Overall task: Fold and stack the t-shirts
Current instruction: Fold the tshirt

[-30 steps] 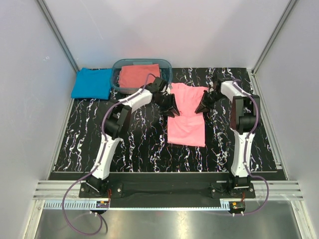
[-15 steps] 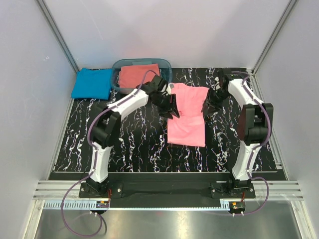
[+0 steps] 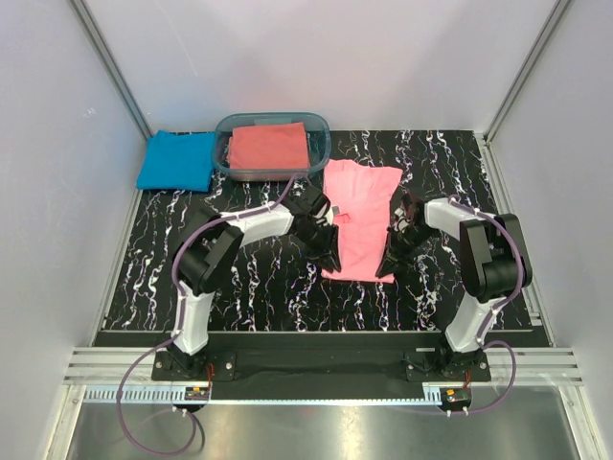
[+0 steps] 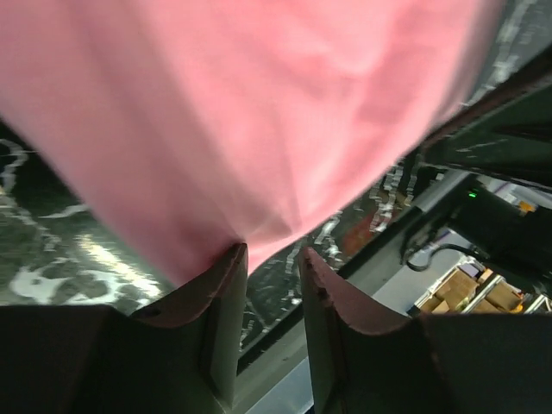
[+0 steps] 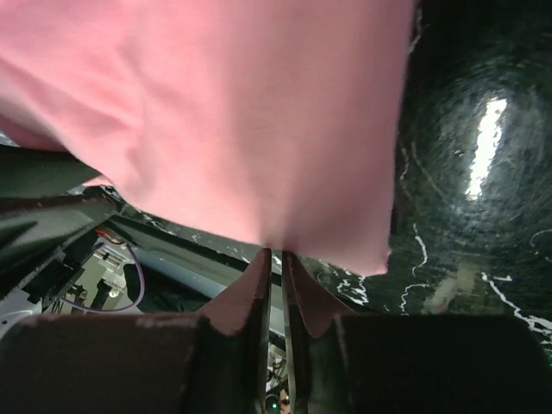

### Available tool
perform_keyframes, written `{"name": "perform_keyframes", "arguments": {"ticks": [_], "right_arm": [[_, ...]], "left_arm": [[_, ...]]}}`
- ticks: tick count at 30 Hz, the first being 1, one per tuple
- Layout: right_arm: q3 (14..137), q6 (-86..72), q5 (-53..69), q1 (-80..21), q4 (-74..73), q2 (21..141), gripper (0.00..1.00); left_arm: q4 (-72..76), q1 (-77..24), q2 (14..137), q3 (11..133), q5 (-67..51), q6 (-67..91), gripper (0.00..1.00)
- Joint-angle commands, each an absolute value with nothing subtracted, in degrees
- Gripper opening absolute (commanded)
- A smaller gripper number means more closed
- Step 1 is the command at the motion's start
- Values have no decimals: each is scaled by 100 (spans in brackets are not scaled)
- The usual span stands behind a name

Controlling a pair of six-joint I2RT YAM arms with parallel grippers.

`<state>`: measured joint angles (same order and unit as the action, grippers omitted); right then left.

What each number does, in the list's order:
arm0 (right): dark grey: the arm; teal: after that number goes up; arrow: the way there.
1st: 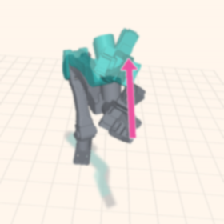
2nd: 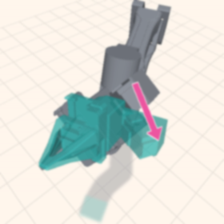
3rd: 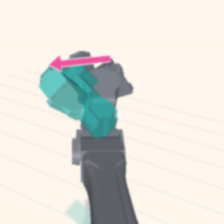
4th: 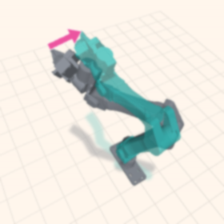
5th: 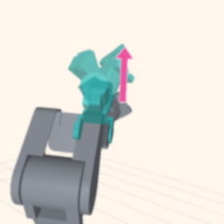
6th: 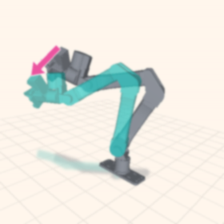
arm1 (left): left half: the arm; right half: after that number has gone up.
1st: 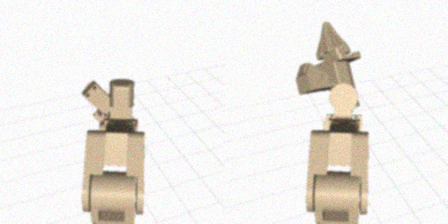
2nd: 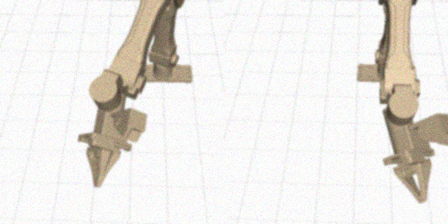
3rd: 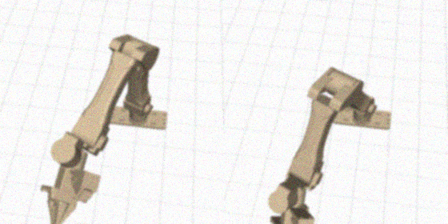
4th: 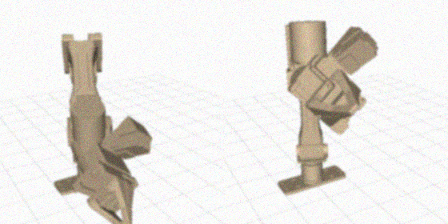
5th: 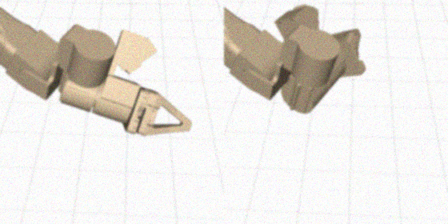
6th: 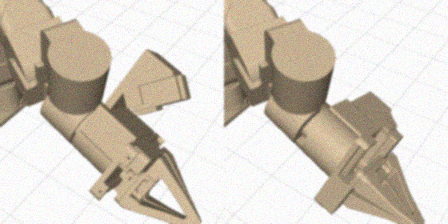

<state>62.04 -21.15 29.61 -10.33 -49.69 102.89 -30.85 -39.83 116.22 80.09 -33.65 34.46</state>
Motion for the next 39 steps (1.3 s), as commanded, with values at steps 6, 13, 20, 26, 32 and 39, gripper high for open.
{"name": "perform_keyframes", "arguments": {"ticks": [6, 13, 20, 26, 32, 39], "right_arm": [[5626, -2021, 2312, -941, -4447, 10582, 17], [5721, -2136, 2373, -940, -4894, 9880, 18], [6100, -2206, 2250, -905, -5449, 9203, 49], [5425, -2250, 2548, -660, -5125, 9123, 76], [4888, -2584, 3057, -606, -4343, 9368, 73], [4694, -2795, 2857, -606, -3929, 9554, 61]], "left_arm": [[-2856, -3911, 11663, 7077, -2787, 3261, 34], [-3067, -4069, 11041, 6864, -2733, 3103, 40], [-3532, -4122, 10320, 7215, -2707, 3094, 55], [-3771, -4122, 10011, 7172, -2628, 3103, 62], [-3253, -4017, 10098, 6593, -2724, 3453, 64], [-2322, -3666, 10108, 5872, -2795, 4314, 69]]}}
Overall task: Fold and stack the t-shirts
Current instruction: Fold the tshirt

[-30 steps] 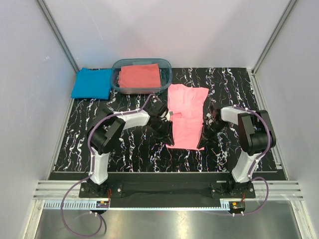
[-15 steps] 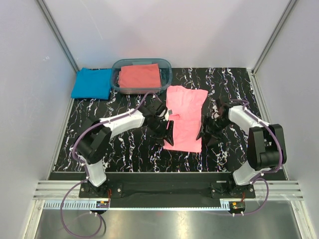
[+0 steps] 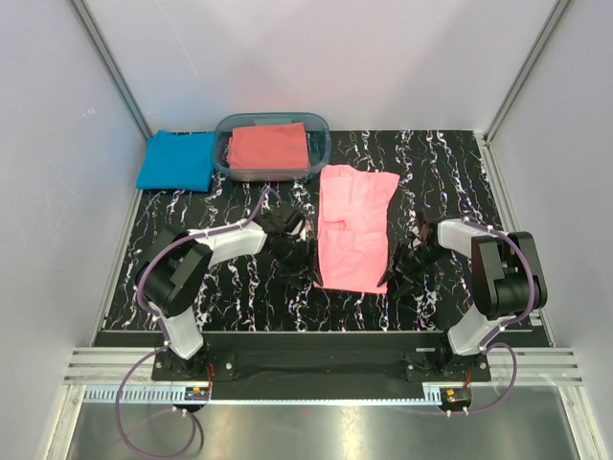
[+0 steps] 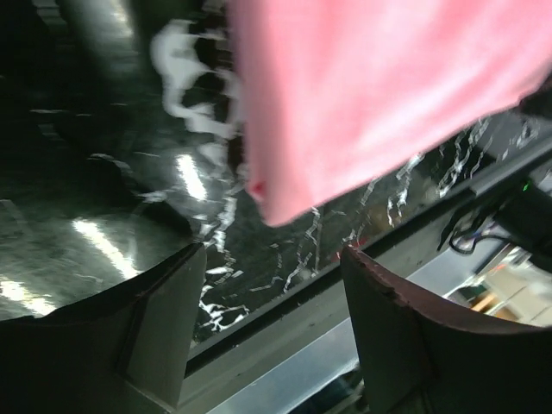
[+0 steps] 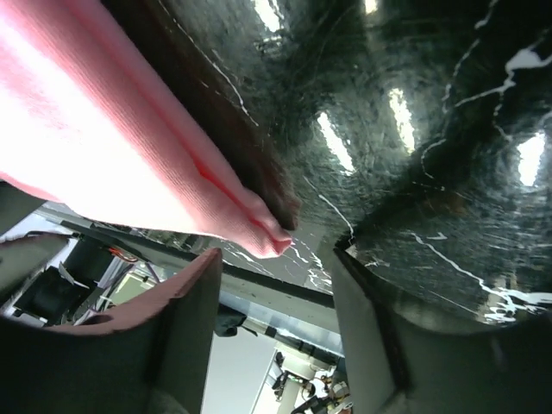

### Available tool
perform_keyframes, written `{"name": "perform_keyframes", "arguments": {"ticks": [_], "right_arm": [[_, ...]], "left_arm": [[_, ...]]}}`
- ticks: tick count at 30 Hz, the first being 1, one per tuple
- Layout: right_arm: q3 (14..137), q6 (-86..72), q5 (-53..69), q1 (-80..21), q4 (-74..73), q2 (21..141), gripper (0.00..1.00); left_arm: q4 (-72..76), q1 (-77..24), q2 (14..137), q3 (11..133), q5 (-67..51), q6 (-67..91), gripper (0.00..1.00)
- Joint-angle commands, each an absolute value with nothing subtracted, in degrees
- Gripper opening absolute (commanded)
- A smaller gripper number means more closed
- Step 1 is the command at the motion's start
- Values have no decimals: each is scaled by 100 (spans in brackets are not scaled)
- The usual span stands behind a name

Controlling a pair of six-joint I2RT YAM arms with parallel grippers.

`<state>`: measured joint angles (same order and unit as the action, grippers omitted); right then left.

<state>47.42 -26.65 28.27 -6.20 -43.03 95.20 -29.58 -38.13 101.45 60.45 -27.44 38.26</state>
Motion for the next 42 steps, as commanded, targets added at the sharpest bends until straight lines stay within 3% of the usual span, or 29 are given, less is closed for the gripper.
{"name": "perform_keyframes", "arguments": {"ticks": [1, 10, 19, 27, 30, 31, 34, 36, 42], "right_arm": [[4659, -2812, 2830, -598, -3894, 9562, 59], [4359, -3129, 2505, -606, -3463, 9659, 53], [4386, -3392, 2347, -615, -3340, 9642, 49], [4552, -3595, 2206, -615, -3296, 9773, 36], [4658, -3595, 2171, -615, -3278, 9879, 28], [4710, -3595, 2180, -615, -3278, 9922, 22], [4798, -3533, 2119, -668, -3296, 9932, 4], [4843, -3463, 2066, -834, -3401, 9888, 1], [4773, -3463, 2013, -1186, -3787, 9282, 0]], "left_arm": [[-2277, -3665, 10107, 5845, -2786, 4350, 70], [-2215, -3656, 10529, 5898, -2777, 4702, 68], [-2101, -3665, 10819, 5862, -2865, 4773, 56], [-2092, -3656, 10942, 5889, -2883, 4720, 48], [-2101, -3665, 10986, 5915, -2892, 4702, 40], [-2101, -3656, 10995, 5915, -2883, 4685, 37], [-2197, -3665, 11083, 6038, -2848, 4536, 17], [-2381, -3665, 11109, 6195, -2716, 4343, 0], [-2663, -3805, 10671, 6100, -2365, 4254, 0]]}}
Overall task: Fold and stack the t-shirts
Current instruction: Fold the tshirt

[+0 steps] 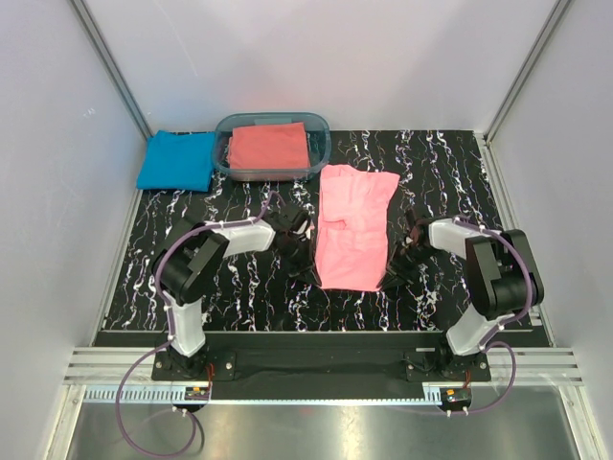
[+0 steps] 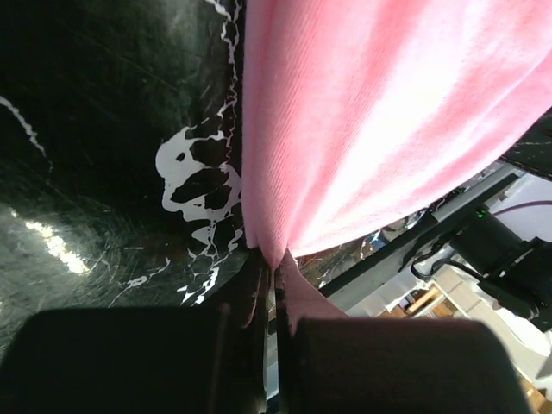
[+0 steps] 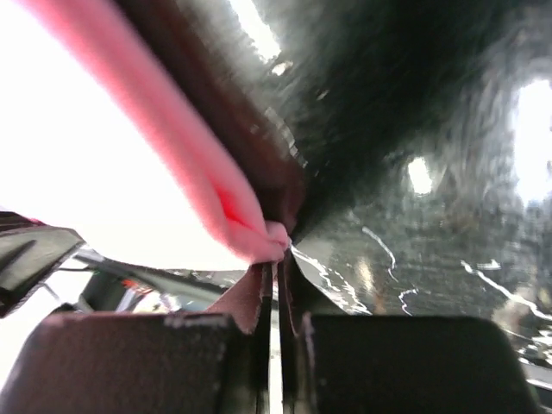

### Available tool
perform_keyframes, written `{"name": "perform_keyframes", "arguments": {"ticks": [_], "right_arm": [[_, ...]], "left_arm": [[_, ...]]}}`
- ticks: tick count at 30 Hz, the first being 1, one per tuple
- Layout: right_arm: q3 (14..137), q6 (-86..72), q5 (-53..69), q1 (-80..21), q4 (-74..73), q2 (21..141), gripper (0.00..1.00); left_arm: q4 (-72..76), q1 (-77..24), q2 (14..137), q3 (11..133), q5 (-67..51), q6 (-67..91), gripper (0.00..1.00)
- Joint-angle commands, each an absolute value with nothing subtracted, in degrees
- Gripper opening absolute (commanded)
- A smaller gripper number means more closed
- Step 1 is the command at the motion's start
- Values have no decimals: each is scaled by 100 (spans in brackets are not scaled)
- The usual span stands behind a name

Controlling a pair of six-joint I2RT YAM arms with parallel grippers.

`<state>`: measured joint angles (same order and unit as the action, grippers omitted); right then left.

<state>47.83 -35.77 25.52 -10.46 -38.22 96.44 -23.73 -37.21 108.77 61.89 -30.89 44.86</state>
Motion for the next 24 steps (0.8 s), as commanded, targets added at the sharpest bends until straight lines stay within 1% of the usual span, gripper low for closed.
{"name": "perform_keyframes", "arguments": {"ticks": [1, 6, 7, 11, 16, 19, 24], "right_arm": [[4764, -3445, 1978, -1195, -3866, 9046, 0], [4702, -3287, 1934, -1265, -4543, 8219, 0], [4615, -3296, 1951, -1292, -4614, 7913, 0], [4351, -3357, 2074, -1397, -5043, 7305, 0], [4079, -3612, 2127, -1485, -5449, 6357, 0], [3982, -3753, 2250, -1573, -5651, 6039, 0], [4104, -4008, 2136, -1871, -6134, 5599, 0]], "left_arm": [[-2672, -3858, 10418, 5969, -2303, 4289, 0], [-2689, -4341, 9695, 5590, -1926, 4605, 0], [-2698, -4498, 9451, 5529, -1786, 4658, 0], [-2760, -4824, 8923, 5204, -1574, 4956, 0], [-2794, -5062, 8412, 4800, -1547, 5133, 0], [-2812, -5194, 8017, 4553, -1582, 5256, 0], [-3102, -5309, 7533, 4570, -1670, 5282, 0]]}}
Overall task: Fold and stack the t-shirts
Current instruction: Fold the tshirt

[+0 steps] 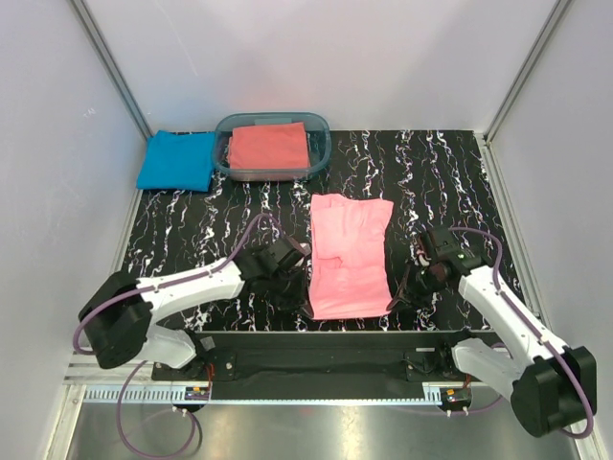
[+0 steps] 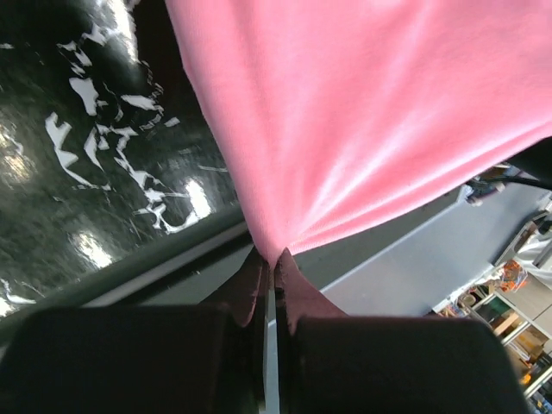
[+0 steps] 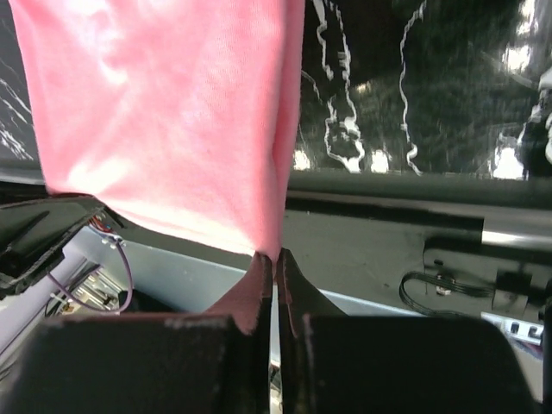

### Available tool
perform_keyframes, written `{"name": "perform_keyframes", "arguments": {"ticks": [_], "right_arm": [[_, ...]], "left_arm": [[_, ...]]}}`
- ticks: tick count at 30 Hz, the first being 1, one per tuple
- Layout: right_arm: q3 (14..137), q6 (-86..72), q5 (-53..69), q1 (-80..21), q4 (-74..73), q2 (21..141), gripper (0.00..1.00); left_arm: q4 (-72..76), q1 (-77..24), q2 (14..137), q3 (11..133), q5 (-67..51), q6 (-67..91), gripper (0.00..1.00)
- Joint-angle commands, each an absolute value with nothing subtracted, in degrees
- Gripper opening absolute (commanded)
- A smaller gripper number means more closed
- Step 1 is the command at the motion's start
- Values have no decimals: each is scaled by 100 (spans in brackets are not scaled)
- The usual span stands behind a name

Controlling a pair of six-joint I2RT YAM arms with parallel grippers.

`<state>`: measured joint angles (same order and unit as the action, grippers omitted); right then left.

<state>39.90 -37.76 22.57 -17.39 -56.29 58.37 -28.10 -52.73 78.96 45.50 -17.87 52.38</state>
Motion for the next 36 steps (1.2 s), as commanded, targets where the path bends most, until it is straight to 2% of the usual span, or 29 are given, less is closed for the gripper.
{"name": "perform_keyframes", "arguments": {"ticks": [1, 7, 13, 20, 24, 29, 36], "right_arm": [[4165, -4043, 2084, -1898, -6204, 5512, 0], [4253, -4271, 2039, -1978, -6469, 5090, 0], [4867, -4351, 1750, -1978, -6478, 5334, 0], [6414, -3657, 1204, -1908, -6302, 7222, 0], [7511, -3244, 1371, -1627, -6293, 8425, 0], [8190, -2778, 1547, -1099, -6240, 9166, 0], [9017, -2409, 1924, -703, -6302, 10035, 0]], "left_arm": [[-3129, -5317, 7376, 4579, -1687, 5265, 0], [-3383, -5326, 7128, 4746, -1784, 5124, 0], [-4067, -5108, 7558, 5755, -1582, 4492, 0], [-4675, -4079, 8884, 7697, -1907, 3447, 0], [-4974, -3718, 9851, 8840, -2135, 3156, 0], [-5299, -3446, 10959, 10280, -2381, 2953, 0], [-5125, -3156, 11733, 10977, -2821, 3023, 0]]}}
